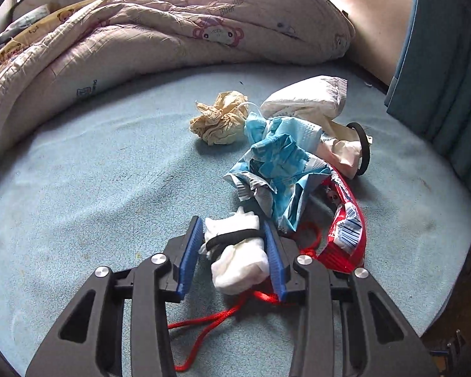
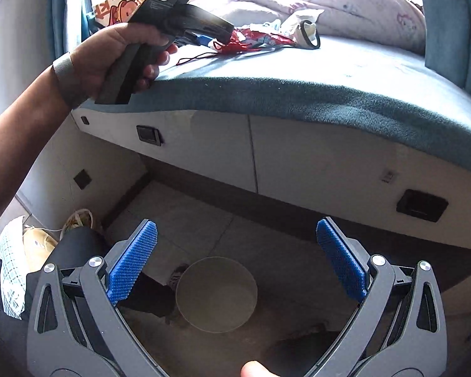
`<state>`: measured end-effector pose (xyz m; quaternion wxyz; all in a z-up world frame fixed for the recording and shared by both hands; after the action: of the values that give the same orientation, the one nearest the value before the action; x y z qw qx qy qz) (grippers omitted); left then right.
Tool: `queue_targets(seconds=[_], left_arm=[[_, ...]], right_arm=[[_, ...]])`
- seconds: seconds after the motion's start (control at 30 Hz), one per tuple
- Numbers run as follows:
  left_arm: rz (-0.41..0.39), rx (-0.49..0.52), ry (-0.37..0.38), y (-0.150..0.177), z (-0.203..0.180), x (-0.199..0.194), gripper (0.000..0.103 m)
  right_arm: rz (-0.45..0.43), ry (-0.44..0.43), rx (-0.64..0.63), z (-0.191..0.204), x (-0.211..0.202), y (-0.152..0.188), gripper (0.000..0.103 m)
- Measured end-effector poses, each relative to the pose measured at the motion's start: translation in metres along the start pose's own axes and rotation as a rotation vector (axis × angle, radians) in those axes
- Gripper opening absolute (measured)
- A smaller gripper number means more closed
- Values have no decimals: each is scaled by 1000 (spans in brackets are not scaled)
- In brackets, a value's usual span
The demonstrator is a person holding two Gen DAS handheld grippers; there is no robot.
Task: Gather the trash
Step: 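Grasp the white tissue on the bed with the left gripper, then grasp the red candy wrapper with the right gripper while the left holds the tissue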
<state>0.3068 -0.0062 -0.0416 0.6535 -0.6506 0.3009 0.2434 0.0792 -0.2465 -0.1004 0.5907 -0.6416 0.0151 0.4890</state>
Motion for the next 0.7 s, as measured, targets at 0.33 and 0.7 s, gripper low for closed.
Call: queue_targets(seconds=[0.33,0.7], left_arm=[[-63,2,29,17,14,-40,27],[-115,16,28,74,37,-109,26]], right_arm=[[-35,8,-17,11,2,-22,98],[-146,28,3,15,12,-109,98]])
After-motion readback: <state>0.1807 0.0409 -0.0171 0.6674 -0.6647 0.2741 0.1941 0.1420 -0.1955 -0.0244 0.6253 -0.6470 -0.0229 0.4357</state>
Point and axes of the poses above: each gripper's, at about its wrist camera, not at the fingertips, and x roughly the way its jaws point, z to its left, y to its underside, the point moved 1 cm from there along x, roughly the way its jaws point, and after that the axes turned 3 degrees about -z, right-handed, at the moved point
